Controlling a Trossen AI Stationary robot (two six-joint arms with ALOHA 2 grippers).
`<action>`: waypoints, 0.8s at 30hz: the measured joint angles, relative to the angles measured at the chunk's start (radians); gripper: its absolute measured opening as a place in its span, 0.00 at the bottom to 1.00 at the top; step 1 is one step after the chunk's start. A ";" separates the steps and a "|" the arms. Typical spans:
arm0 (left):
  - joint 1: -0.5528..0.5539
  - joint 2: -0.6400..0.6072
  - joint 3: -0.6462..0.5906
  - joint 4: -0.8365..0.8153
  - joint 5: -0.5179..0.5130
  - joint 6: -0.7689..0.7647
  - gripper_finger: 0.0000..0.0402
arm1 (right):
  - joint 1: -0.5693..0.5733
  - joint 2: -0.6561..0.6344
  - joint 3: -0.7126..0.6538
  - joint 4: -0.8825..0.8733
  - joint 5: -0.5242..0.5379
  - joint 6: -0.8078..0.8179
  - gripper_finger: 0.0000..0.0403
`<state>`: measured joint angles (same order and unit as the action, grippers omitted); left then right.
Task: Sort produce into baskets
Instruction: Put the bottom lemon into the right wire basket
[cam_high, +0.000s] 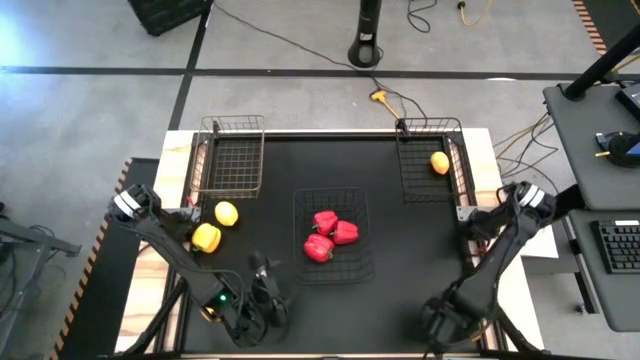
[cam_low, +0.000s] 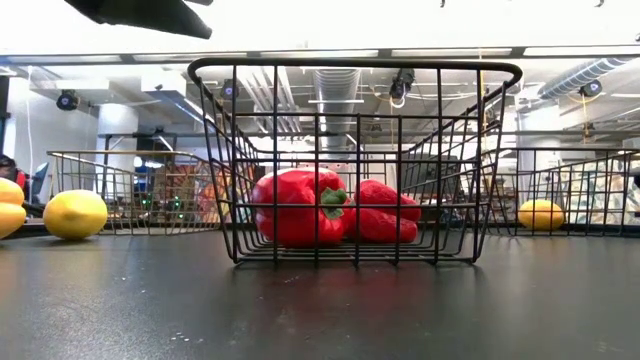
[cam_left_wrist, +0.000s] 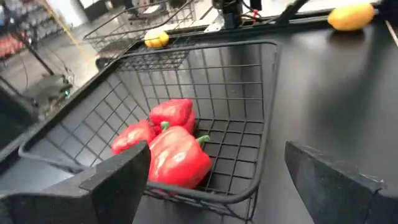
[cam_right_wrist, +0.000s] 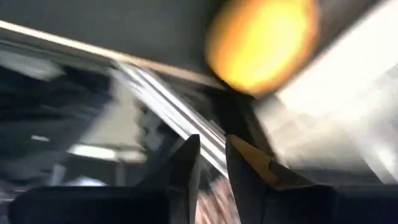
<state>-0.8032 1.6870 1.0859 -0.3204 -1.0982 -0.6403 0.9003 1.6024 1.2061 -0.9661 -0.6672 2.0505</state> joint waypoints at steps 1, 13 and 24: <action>0.000 0.008 0.000 0.020 0.000 0.035 0.87 | -0.007 0.013 0.017 -0.048 -0.059 -0.015 0.17; -0.001 0.020 0.000 0.055 -0.004 0.300 0.87 | 0.000 0.143 0.053 -0.105 -0.070 -0.244 0.25; -0.006 0.015 0.030 0.052 -0.017 0.435 0.87 | 0.013 0.203 0.095 -0.119 -0.078 -0.267 0.61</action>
<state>-0.8087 1.7016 1.1155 -0.2684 -1.1154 -0.2050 0.9137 1.8055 1.3006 -1.0846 -0.7455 1.7837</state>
